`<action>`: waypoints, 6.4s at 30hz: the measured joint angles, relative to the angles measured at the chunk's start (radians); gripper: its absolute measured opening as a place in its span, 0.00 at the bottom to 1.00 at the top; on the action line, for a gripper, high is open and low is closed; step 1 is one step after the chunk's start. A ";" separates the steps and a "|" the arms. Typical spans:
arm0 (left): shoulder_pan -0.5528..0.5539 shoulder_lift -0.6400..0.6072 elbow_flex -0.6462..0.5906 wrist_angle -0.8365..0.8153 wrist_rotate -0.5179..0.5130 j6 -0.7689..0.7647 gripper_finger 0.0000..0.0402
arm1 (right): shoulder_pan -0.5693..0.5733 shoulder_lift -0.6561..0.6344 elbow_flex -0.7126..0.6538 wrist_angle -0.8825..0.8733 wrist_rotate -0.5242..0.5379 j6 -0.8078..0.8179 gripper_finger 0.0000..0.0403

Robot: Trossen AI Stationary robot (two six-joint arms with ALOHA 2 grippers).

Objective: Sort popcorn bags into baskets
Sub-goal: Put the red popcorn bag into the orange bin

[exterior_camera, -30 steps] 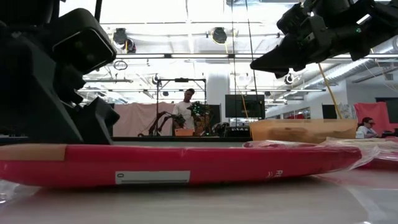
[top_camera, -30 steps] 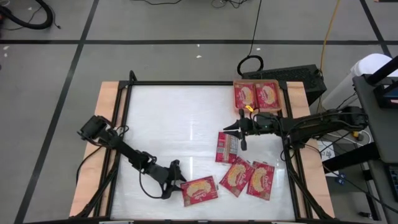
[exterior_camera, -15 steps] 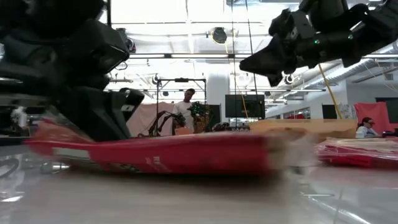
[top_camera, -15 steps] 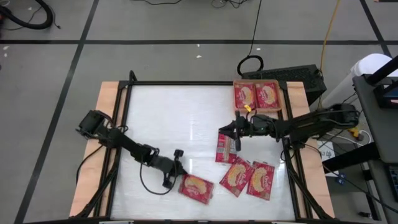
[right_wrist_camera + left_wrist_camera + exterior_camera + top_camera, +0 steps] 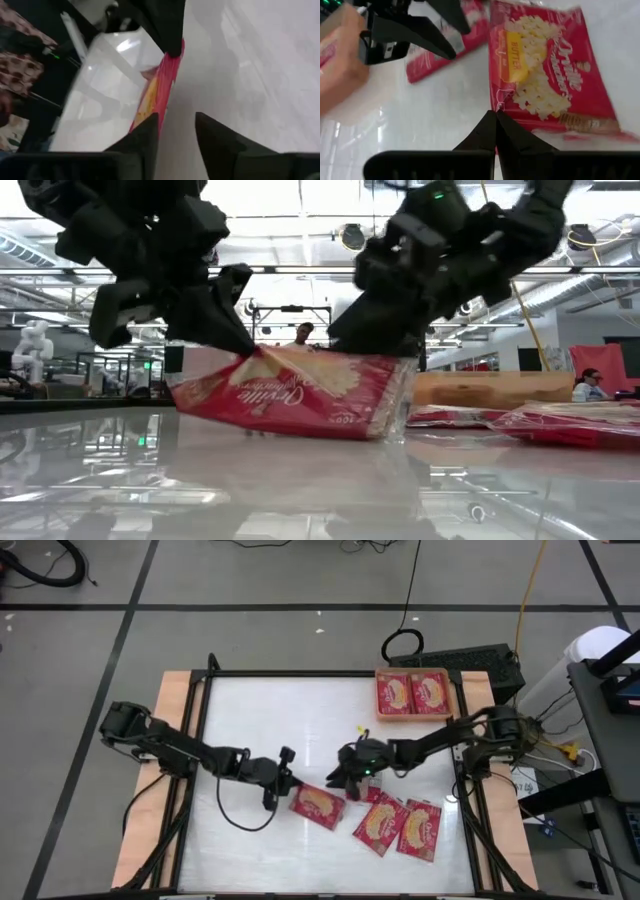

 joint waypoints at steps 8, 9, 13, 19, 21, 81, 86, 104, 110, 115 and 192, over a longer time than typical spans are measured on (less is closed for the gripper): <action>0.040 -0.001 0.000 -0.018 0.004 0.076 0.01 | -0.012 0.100 0.196 -0.219 -0.076 -0.020 0.48; 0.042 -0.001 0.000 -0.010 0.003 0.086 0.01 | -0.012 0.109 0.215 -0.229 -0.090 -0.031 0.49; 0.053 -0.001 0.000 0.007 0.005 0.107 0.01 | -0.015 0.113 0.253 -0.274 -0.101 -0.074 0.50; 0.057 -0.001 0.000 0.054 -0.017 0.135 0.01 | -0.030 0.112 0.253 -0.289 -0.126 -0.088 0.39; 0.058 -0.001 0.001 0.063 -0.020 0.150 0.01 | -0.031 0.112 0.253 -0.296 -0.121 -0.098 0.32; 0.299 -0.013 0.012 0.749 0.055 -0.537 0.65 | -0.206 -0.365 -0.257 0.577 0.187 -0.413 0.02; 0.324 -0.013 0.012 0.747 0.091 -0.561 0.46 | -0.206 -0.310 -0.255 0.653 0.182 -0.417 0.02; 0.386 -0.012 0.012 0.744 0.166 -0.558 0.05 | -0.233 -0.441 -0.241 0.291 0.130 -0.347 0.22; 0.393 -0.012 0.012 0.746 0.173 -0.568 0.04 | -0.256 -0.456 -0.241 0.266 0.096 -0.317 0.26; 0.388 -0.012 0.012 0.747 0.174 -0.583 0.06 | -0.267 -0.418 -0.240 0.324 0.085 -0.347 0.22; 0.257 -0.013 0.013 0.447 -0.046 -0.596 0.48 | -0.862 -0.971 -0.010 -1.211 0.369 -0.484 0.01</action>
